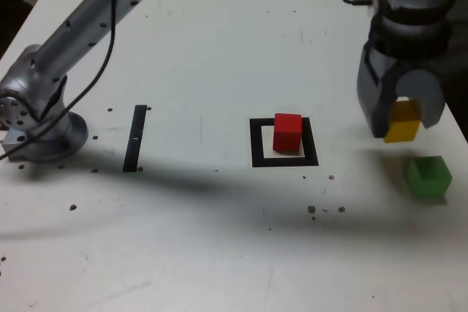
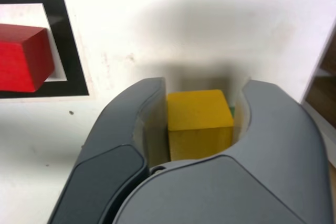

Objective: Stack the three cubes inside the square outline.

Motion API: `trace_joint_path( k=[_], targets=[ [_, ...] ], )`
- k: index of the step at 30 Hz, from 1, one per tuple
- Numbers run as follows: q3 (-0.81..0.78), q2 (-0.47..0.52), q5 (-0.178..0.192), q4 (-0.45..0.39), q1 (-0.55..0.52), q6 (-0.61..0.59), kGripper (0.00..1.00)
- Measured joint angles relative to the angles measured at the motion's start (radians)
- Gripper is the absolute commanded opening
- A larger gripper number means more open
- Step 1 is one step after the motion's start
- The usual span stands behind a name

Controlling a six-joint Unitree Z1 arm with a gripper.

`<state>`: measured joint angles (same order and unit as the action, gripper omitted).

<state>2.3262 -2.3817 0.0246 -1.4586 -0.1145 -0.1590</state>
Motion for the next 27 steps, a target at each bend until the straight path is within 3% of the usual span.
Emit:
trace_joint_path(
  k=[3, 11, 20, 27],
  targets=[
    [-0.076, 0.052, -0.006, 0.000, 0.000, 0.021, 0.22],
    [-0.228, 0.169, -0.067, 0.000, 0.000, 0.114, 0.23],
    [-0.397, 0.306, -0.076, 0.026, 0.000, 0.198, 0.23],
    [-0.553, 0.390, -0.082, 0.111, 0.019, 0.244, 0.23]
  ],
)
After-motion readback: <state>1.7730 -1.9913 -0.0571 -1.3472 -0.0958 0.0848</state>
